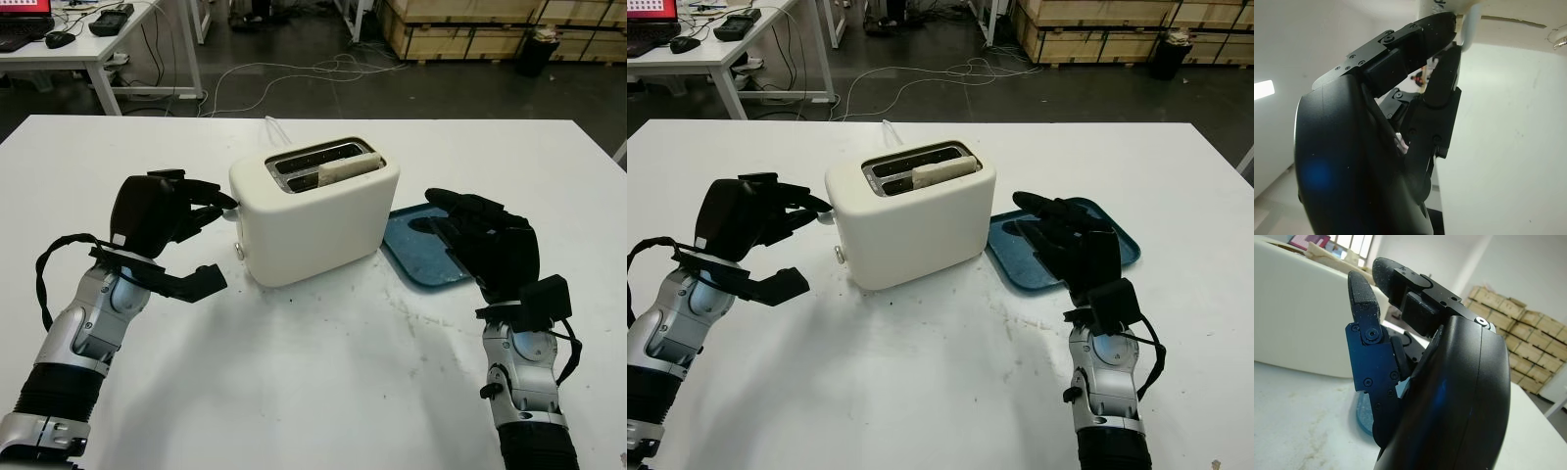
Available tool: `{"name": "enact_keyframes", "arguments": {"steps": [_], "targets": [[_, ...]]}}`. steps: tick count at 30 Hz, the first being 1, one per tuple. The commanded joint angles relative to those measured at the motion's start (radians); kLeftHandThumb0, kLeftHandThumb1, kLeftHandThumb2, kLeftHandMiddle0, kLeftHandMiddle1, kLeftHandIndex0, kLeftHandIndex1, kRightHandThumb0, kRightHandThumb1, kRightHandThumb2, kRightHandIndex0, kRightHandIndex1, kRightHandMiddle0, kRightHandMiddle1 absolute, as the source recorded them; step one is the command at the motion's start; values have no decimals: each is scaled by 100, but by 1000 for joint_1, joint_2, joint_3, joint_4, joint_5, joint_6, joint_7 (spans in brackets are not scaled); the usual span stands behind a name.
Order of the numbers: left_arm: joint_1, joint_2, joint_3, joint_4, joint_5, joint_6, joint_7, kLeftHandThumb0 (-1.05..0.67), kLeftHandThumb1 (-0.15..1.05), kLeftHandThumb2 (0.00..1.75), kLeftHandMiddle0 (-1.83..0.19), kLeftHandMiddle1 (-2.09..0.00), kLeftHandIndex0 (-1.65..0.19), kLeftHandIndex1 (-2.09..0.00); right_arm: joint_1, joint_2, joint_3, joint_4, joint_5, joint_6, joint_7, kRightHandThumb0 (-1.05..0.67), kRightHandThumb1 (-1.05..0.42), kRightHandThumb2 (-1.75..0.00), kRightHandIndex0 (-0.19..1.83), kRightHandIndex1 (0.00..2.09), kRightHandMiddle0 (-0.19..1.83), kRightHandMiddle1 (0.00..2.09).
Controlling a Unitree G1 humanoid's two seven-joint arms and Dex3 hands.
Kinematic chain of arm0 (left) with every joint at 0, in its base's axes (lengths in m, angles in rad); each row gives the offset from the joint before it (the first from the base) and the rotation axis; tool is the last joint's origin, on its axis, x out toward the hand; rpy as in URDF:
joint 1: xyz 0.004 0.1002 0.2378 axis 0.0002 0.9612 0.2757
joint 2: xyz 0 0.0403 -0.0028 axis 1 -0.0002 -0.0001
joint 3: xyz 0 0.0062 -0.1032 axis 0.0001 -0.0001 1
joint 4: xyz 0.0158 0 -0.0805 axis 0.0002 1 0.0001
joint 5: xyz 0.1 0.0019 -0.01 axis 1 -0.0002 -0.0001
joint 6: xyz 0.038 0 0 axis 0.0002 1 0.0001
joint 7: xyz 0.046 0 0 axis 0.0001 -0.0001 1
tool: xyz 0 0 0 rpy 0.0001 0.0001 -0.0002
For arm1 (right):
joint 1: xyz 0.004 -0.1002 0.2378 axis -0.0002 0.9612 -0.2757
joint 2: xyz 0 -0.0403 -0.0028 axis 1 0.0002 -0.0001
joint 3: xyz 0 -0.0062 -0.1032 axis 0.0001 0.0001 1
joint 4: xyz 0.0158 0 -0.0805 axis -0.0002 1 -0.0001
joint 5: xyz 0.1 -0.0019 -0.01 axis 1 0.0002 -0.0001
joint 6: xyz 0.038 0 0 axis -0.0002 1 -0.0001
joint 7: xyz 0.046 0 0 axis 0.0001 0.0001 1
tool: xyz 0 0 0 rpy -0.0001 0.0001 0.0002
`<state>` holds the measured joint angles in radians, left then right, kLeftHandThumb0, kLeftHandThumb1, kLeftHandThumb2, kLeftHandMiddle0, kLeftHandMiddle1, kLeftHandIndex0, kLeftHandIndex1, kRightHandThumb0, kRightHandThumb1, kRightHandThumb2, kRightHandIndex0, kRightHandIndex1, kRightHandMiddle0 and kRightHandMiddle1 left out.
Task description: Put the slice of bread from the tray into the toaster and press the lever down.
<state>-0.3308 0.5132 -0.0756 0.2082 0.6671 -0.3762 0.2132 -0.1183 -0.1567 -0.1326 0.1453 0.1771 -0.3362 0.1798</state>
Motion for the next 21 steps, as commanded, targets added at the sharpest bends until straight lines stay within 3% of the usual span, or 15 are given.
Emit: {"name": "enact_keyframes", "arguments": {"steps": [1,11,21], "targets": [[1,9,-14,-18,-1,12,-21,-22,86,0,-88,-157,-114,-31,3,6,-6,-9,3,0,0,-41,-91,0,99,50,107,0],[-16,21,-41,-43,35,70,-66,-23,84,0,-93,-145,-115,-31,9,10,-9,-21,8,7,1,-43,-91,0,100,50,107,0],[-23,13,-79,-61,26,131,-136,-21,82,0,-89,-156,-115,-28,7,11,-14,-15,18,-8,9,-44,-91,0,100,52,108,0]]}}
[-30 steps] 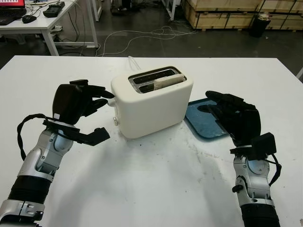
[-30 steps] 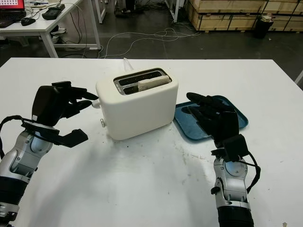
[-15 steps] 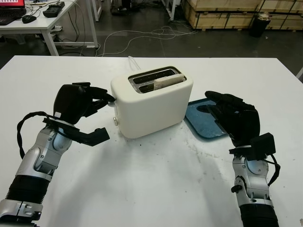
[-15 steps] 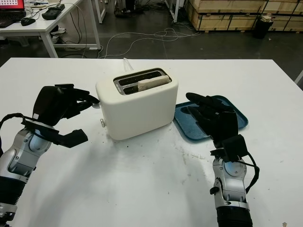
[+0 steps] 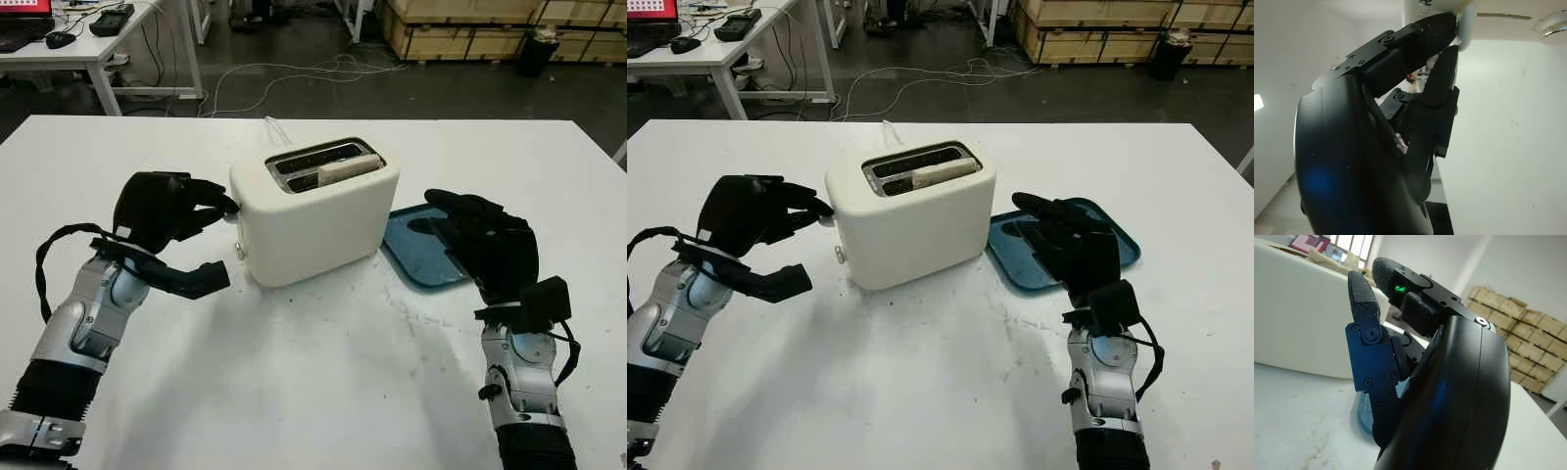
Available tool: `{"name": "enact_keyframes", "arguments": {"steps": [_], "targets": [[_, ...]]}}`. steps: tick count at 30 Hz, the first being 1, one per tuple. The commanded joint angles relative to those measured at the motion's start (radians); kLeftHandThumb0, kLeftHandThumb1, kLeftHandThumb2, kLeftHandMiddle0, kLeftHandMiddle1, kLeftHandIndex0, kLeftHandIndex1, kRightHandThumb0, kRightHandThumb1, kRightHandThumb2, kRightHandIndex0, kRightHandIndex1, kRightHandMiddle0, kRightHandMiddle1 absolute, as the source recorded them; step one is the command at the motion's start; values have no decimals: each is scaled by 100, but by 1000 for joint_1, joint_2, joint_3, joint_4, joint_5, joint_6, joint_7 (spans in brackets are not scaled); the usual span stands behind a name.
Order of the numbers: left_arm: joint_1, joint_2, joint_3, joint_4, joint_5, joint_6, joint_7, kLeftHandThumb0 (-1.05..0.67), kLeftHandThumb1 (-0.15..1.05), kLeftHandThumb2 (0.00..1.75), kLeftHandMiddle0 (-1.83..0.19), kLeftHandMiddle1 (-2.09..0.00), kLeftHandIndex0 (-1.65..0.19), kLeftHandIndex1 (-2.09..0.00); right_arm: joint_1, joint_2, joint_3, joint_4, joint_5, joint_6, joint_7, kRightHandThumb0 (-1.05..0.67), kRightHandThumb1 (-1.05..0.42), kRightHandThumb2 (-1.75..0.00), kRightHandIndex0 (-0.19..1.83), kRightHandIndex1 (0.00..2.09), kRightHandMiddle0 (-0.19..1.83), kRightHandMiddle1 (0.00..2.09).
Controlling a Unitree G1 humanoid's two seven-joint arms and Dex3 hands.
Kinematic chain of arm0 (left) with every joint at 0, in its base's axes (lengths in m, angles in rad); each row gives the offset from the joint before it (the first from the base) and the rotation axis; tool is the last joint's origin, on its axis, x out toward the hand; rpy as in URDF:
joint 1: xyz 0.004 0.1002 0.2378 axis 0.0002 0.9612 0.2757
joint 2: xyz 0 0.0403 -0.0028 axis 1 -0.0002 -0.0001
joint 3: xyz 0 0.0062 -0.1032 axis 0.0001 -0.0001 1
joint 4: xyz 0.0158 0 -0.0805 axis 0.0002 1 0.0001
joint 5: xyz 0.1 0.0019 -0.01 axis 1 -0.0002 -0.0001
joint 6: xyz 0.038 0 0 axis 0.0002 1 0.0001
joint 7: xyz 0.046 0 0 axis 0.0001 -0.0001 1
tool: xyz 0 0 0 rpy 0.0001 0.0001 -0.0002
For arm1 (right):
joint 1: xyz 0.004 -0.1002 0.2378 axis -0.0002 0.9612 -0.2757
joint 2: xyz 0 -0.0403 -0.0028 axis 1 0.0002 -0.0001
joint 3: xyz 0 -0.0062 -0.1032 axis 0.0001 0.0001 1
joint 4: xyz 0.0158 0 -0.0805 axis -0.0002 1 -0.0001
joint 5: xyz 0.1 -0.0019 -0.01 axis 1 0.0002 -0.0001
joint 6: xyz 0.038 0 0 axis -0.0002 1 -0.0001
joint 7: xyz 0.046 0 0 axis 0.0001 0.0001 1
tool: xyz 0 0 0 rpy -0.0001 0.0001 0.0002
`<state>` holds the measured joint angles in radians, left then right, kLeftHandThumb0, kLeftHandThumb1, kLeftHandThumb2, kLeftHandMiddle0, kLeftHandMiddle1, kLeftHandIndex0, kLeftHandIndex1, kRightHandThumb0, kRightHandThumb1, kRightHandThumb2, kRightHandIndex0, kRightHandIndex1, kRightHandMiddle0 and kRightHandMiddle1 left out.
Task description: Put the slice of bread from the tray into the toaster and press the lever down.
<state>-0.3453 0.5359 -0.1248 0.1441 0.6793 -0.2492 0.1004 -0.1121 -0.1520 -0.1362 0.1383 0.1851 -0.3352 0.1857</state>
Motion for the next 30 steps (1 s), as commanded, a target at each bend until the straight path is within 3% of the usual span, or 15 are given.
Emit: {"name": "enact_keyframes", "arguments": {"steps": [1,7,8,11,16,19,30], "targets": [[-9,-13,-35,8,14,7,-24,-21,82,0,-88,-155,-115,-28,1,7,-11,-9,14,-7,5,-44,-91,0,100,52,108,0],[-25,-48,-133,130,65,45,-29,-14,78,0,-79,-171,-115,-23,3,3,-21,-9,17,-24,21,-43,-91,0,100,52,108,0],[-28,-53,-148,148,67,54,-41,-14,80,1,-80,-156,-115,-21,3,3,-23,-9,17,-27,25,-43,-91,0,100,52,108,0],[-24,-69,-202,195,79,57,-46,-16,81,0,-83,-147,-119,-21,3,2,-29,-5,17,-32,32,-42,-91,0,99,51,107,0],[6,-101,-275,215,85,104,-63,-22,84,1,-88,-130,-117,-14,0,2,-36,3,13,-27,33,-42,-91,0,99,50,107,0],[24,-118,-302,212,63,136,-100,-26,89,1,-80,-139,-115,-9,-4,4,-38,9,12,-18,32,-42,-91,0,100,49,107,0],[48,-109,-321,214,47,132,-93,-20,88,0,-79,-143,-119,-9,-9,2,-40,22,1,-21,25,-44,-91,0,101,47,107,0]]}}
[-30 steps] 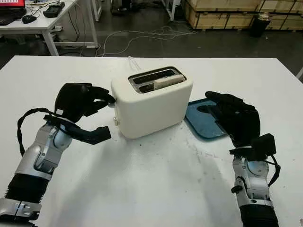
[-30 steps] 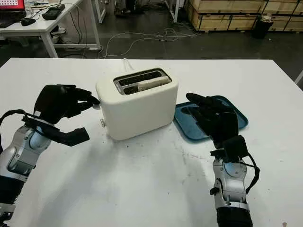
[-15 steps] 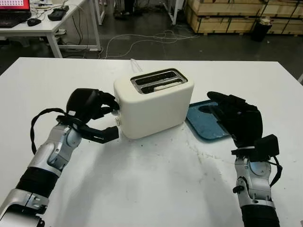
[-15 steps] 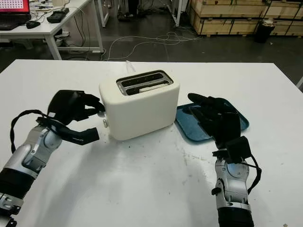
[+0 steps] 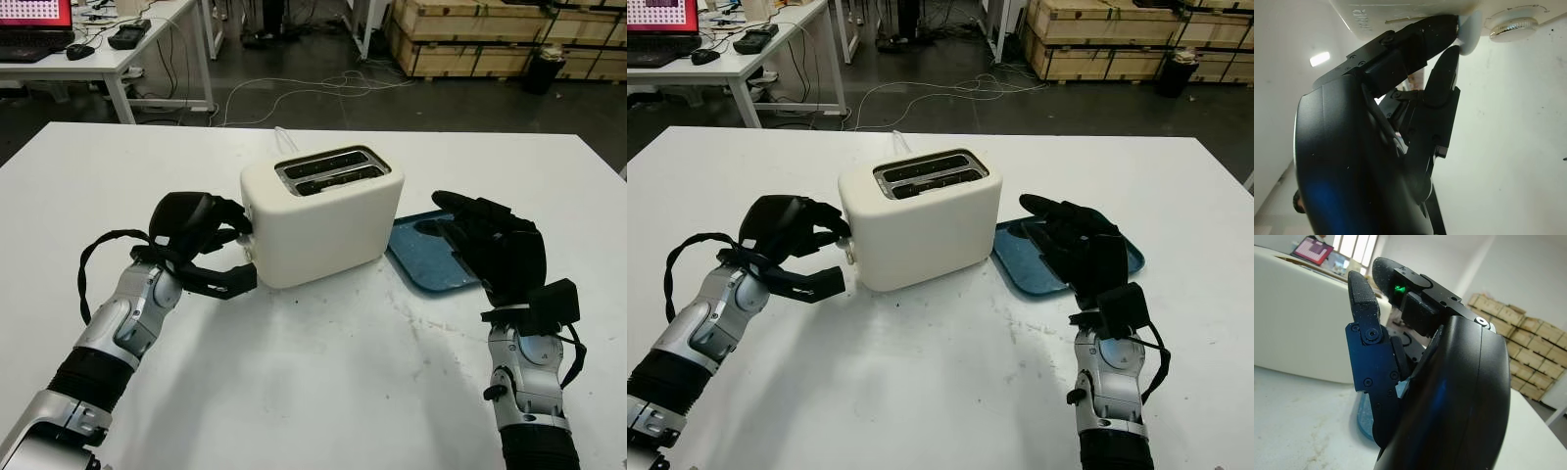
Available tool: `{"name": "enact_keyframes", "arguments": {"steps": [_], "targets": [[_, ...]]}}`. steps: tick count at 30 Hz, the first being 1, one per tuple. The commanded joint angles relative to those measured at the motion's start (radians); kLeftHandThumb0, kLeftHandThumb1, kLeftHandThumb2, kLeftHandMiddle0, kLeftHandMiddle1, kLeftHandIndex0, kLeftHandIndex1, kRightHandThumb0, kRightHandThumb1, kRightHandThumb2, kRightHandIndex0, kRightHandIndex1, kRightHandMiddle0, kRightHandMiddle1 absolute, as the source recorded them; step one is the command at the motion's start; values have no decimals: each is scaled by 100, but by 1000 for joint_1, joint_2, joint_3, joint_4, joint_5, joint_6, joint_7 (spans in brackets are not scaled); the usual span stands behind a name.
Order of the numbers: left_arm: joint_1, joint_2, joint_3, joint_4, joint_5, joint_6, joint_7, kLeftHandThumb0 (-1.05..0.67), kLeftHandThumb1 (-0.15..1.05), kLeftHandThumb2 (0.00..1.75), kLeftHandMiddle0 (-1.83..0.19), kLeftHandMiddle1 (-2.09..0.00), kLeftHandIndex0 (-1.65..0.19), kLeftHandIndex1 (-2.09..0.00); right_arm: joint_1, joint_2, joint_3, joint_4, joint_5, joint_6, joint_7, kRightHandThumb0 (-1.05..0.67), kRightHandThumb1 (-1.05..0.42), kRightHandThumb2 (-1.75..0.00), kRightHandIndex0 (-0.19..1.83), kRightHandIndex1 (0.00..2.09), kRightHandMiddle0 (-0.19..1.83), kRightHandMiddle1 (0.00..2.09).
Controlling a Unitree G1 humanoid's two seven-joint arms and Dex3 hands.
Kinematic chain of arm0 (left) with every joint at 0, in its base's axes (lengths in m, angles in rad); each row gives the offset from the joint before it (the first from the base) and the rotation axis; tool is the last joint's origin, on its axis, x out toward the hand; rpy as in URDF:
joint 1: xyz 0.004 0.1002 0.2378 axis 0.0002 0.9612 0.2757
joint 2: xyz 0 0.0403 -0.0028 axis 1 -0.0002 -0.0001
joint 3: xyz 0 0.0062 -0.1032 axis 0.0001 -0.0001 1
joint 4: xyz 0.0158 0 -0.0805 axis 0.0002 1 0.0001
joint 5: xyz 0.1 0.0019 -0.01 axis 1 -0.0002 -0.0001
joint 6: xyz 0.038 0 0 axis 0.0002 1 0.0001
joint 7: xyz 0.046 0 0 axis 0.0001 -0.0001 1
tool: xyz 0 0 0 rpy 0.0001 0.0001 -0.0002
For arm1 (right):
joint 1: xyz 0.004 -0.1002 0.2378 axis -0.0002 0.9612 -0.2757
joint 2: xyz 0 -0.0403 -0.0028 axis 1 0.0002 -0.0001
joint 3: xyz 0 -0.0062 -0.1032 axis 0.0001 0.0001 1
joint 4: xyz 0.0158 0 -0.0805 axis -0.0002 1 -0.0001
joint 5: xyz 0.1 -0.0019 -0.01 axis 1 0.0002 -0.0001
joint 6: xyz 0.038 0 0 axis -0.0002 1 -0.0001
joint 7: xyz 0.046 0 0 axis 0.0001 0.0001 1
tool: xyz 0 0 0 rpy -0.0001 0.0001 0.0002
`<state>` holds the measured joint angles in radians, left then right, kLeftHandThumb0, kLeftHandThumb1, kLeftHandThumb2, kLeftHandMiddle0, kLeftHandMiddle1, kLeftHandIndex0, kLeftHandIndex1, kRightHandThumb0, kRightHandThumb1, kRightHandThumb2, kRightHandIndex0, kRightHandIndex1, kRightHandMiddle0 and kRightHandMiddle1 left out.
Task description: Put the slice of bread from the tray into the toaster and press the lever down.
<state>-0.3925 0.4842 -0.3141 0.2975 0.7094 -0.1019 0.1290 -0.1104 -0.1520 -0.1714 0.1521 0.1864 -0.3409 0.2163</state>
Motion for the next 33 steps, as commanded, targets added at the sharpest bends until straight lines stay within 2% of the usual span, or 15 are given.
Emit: {"name": "enact_keyframes", "arguments": {"steps": [1,8,13,16,19,25,28,33], "targets": [[95,-54,-128,58,10,-17,-127,-19,88,0,-79,-142,-119,-8,-11,3,-5,11,0,-17,-4,-44,-91,0,101,47,107,0],[126,-24,-104,-56,4,16,-138,-27,89,1,-78,-143,-118,-6,-10,-1,-6,6,-6,-9,-11,-43,-91,0,102,47,108,0],[168,-21,-79,-144,-66,7,-142,-23,83,0,-78,-153,-121,-7,-11,0,-4,5,3,-11,-3,-43,-91,0,101,46,107,0],[187,-52,-78,-172,-92,62,-150,-23,81,0,-79,-148,-122,-6,-10,0,-6,4,5,-6,-2,-43,-91,0,102,47,107,0],[199,-113,-79,-150,-120,130,-131,-19,77,0,-80,-141,-124,-7,-9,-2,-7,1,0,-6,-6,-43,-91,0,102,47,108,0],[172,-193,-106,-1,-127,133,-73,-16,77,0,-81,-134,-126,-7,-6,-13,-12,-5,-9,5,-12,-44,-91,0,102,46,107,0],[154,-207,-116,40,-111,134,-58,-16,76,1,-83,-128,-126,-7,-3,-18,-14,-9,-10,11,-13,-44,-91,0,101,46,107,0],[145,-197,-107,50,-113,131,-41,-16,77,1,-82,-125,-124,-6,1,-20,-15,-12,-7,12,-12,-44,-91,0,101,47,107,0]]}}
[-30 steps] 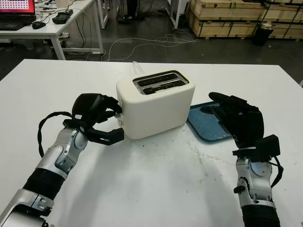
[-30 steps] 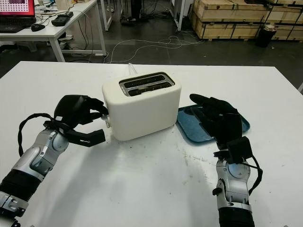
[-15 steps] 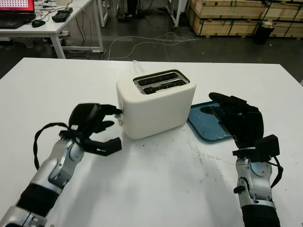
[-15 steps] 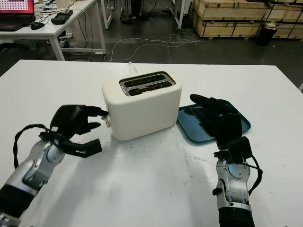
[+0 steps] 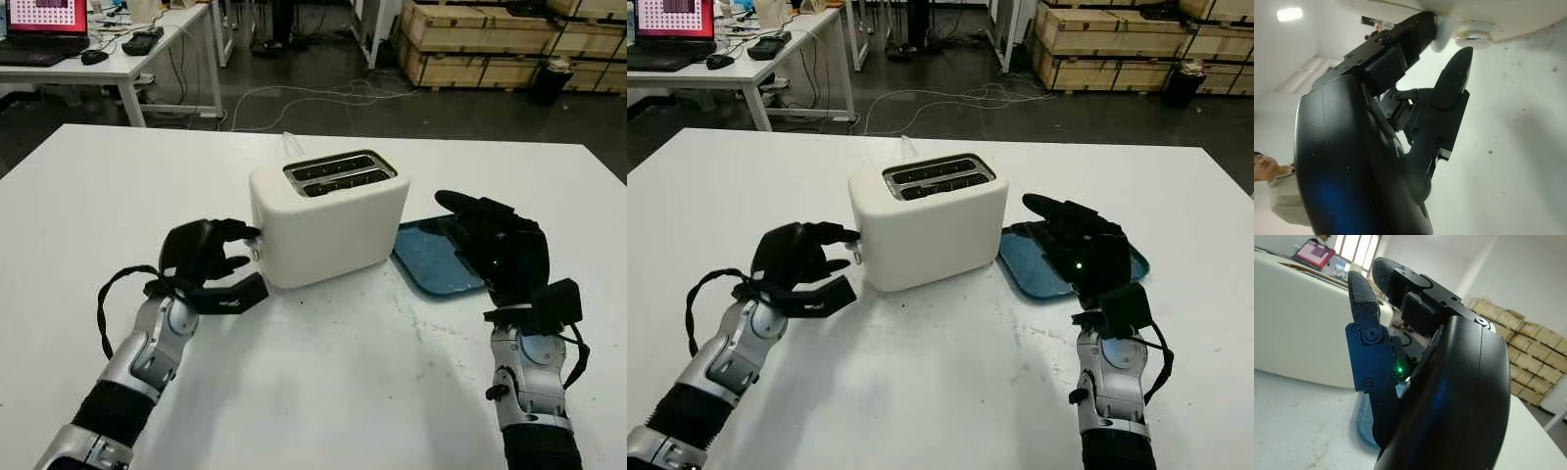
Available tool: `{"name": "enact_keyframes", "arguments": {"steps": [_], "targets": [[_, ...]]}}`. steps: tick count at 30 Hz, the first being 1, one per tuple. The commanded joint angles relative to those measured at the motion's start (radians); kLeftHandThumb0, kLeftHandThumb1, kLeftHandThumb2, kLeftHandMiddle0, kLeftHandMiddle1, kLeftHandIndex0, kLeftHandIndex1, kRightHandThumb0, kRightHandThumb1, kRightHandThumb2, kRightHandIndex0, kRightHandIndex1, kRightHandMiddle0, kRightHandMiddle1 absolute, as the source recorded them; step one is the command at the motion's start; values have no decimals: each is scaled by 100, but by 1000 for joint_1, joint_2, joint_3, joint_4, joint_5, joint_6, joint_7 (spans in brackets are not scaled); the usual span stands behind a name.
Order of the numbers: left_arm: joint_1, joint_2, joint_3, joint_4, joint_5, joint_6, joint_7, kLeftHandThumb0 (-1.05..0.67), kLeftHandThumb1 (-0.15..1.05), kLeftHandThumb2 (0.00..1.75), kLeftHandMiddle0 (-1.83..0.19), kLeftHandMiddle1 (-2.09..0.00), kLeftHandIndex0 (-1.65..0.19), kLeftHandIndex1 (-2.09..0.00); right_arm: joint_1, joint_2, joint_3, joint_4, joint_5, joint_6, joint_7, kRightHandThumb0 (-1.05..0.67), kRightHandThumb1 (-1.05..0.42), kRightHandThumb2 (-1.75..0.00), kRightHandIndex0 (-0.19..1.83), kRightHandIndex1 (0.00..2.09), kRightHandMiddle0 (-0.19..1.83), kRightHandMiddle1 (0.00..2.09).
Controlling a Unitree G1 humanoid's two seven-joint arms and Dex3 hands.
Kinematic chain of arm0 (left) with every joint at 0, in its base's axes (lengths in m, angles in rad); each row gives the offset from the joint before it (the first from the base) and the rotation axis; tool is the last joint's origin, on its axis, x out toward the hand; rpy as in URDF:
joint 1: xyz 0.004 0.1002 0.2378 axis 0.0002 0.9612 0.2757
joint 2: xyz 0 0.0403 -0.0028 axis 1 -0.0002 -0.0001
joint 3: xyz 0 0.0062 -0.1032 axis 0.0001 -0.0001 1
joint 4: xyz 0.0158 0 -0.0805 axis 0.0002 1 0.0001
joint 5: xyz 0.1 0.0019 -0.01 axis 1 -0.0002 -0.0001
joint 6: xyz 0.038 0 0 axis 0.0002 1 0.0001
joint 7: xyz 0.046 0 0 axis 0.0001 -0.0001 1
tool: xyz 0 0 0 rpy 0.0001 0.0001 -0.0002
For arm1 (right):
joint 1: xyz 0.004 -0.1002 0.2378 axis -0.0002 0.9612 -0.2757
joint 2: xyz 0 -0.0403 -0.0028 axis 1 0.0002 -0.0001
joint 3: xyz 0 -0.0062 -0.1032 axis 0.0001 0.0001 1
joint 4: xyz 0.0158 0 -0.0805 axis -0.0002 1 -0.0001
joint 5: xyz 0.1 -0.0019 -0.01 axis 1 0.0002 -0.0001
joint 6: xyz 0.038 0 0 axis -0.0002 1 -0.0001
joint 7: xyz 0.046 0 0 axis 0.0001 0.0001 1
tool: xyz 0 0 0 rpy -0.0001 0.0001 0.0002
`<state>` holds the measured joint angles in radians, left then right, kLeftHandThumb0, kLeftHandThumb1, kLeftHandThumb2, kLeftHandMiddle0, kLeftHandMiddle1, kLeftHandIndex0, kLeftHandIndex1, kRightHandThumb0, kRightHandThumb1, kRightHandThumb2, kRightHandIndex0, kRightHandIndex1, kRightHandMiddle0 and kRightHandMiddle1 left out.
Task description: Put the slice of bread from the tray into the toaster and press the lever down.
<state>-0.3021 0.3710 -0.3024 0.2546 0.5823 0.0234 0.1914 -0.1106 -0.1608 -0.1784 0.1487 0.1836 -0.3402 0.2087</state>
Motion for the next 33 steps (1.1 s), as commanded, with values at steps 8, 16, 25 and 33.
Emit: {"name": "enact_keyframes", "arguments": {"steps": [8,16,25,33], "targets": [[51,-49,-100,75,7,-8,-108,-17,79,1,-81,-124,-125,-5,-1,-7,-6,-10,10,23,-4,-44,-90,0,101,46,107,0],[41,12,-81,-36,32,32,-137,-28,92,19,-81,-109,-114,0,-108,-15,-11,174,-9,-27,-1,-44,-90,0,102,45,108,0],[26,25,-80,-84,61,53,-141,-28,92,37,-87,-119,-126,-7,-377,-41,-32,689,-28,-234,20,-39,-82,0,119,19,111,0],[0,30,-71,-61,58,26,-143,-34,92,42,-90,-122,-131,-13,-400,-50,-31,756,-56,-282,6,-38,-82,0,120,15,110,0]]}}
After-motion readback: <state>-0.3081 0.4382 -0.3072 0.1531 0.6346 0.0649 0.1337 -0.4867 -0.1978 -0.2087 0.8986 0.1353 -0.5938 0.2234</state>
